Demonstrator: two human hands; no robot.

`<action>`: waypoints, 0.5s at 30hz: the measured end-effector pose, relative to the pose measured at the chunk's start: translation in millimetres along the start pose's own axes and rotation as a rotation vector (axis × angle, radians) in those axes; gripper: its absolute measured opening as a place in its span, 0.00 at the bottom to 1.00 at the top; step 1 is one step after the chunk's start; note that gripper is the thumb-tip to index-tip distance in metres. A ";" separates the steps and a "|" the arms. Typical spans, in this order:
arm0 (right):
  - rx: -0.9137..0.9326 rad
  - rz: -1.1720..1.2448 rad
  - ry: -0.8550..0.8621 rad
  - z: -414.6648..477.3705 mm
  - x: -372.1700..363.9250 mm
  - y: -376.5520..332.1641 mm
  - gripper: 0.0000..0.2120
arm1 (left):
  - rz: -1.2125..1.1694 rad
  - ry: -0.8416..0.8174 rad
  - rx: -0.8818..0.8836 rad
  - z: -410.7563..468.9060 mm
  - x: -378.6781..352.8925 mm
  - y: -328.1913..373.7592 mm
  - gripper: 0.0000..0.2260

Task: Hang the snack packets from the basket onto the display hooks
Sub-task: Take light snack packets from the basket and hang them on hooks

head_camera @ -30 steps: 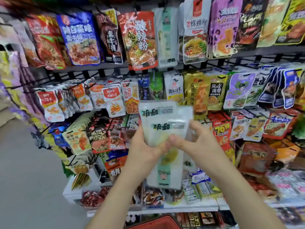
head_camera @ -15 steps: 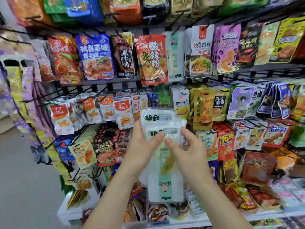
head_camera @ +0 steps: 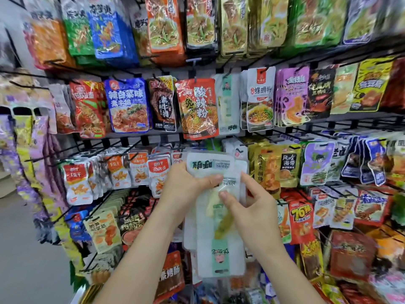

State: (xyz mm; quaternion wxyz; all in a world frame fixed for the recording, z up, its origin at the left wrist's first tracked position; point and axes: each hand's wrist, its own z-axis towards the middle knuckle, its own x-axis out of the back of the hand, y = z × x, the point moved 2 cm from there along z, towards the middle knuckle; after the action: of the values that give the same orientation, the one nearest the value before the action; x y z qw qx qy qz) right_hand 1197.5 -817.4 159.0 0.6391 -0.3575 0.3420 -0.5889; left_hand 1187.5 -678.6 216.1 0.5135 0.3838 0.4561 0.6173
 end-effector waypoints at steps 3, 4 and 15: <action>-0.023 0.006 -0.011 21.8 12.0 3.5 0.35 | 0.018 0.025 -0.064 10.7 -14.7 7.2 0.07; -0.022 0.029 -0.027 29.9 16.8 3.7 0.36 | 0.027 0.035 -0.090 14.0 -20.3 10.7 0.07; 0.065 0.347 0.016 142.7 87.1 -29.0 0.13 | 0.071 0.221 -0.236 57.0 -49.4 29.1 0.10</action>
State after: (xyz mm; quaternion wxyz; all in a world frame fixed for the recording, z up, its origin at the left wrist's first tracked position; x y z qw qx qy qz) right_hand 1311.5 -898.0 255.4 0.7396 -0.2674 0.3845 -0.4834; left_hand 1241.7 -719.2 260.2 0.4797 0.2665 0.4201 0.7228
